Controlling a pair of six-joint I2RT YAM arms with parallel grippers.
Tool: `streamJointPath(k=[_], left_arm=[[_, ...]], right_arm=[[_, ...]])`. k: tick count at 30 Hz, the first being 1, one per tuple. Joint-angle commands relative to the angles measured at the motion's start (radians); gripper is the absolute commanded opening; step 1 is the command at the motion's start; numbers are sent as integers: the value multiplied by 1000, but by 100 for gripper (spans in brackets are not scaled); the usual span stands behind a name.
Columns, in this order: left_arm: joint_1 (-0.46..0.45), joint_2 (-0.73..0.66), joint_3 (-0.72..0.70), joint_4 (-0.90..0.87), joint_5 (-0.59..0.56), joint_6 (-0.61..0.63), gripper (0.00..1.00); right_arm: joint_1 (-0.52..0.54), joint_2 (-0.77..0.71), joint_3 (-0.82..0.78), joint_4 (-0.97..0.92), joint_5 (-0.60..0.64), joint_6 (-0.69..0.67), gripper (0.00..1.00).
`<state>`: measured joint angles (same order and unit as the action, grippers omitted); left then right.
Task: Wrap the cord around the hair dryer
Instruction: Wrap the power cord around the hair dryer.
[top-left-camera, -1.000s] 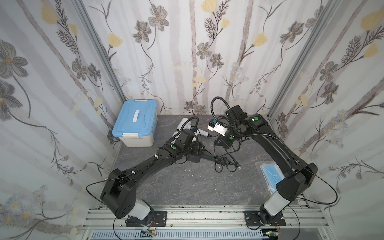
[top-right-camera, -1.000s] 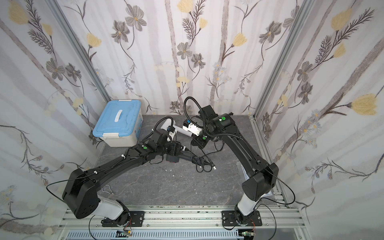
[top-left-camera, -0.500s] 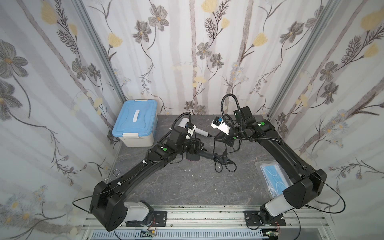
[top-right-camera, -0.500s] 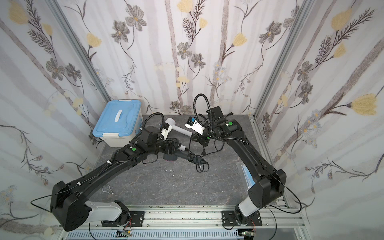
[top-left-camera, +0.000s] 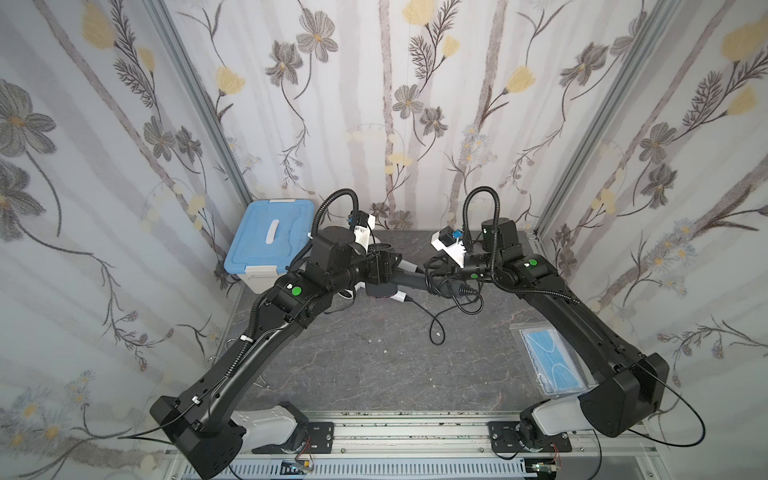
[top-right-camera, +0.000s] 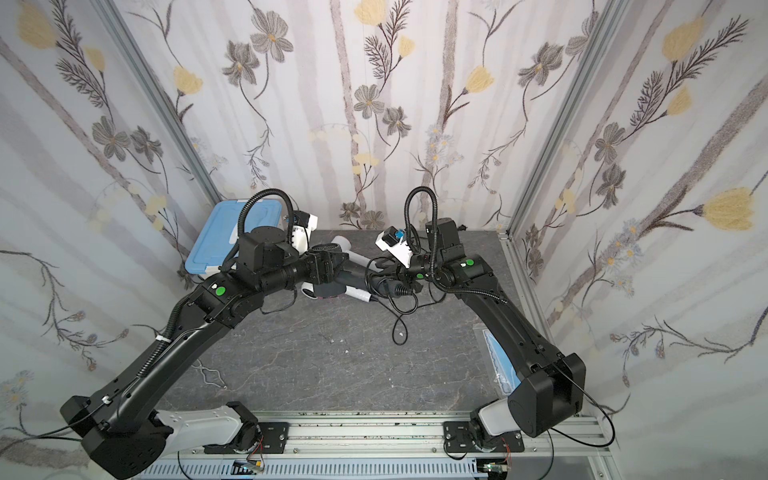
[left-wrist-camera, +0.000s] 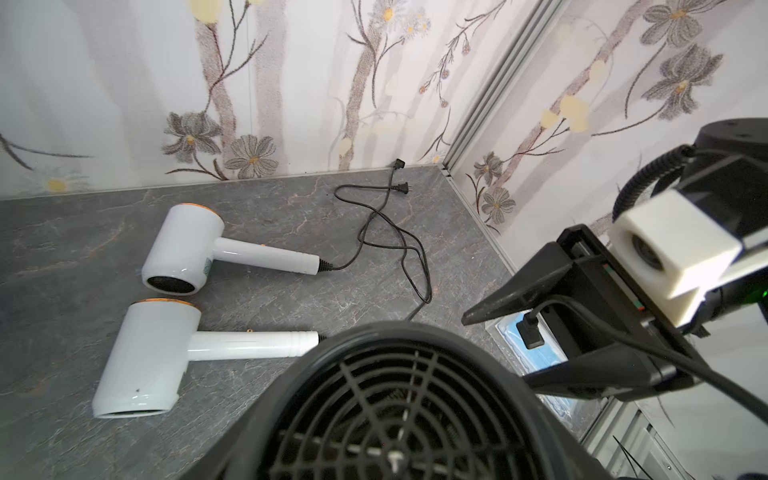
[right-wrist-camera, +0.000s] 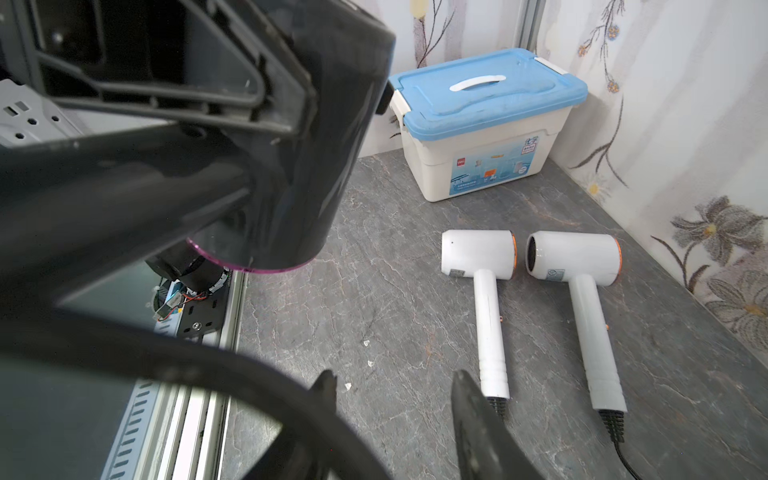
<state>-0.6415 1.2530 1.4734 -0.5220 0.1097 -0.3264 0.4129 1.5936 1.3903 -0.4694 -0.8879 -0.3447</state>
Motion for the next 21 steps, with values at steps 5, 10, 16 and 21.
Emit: streamJointPath(k=[5,10,16,21], left_arm=[[0,53,107,-38,-46,-38,0],[0,69,133,-47,-43,-48,0],[0,67,137,-51,-36,-54,0],[0,73,148,-72,-46,-45,0]], right_arm=[[-9,-62,-113,163,-113,84,55],[-20,-87,-174,206,-129,115,57],[-42,-94,-221,213,-123,125,60],[-60,-91,-242,215,-121,128,60]])
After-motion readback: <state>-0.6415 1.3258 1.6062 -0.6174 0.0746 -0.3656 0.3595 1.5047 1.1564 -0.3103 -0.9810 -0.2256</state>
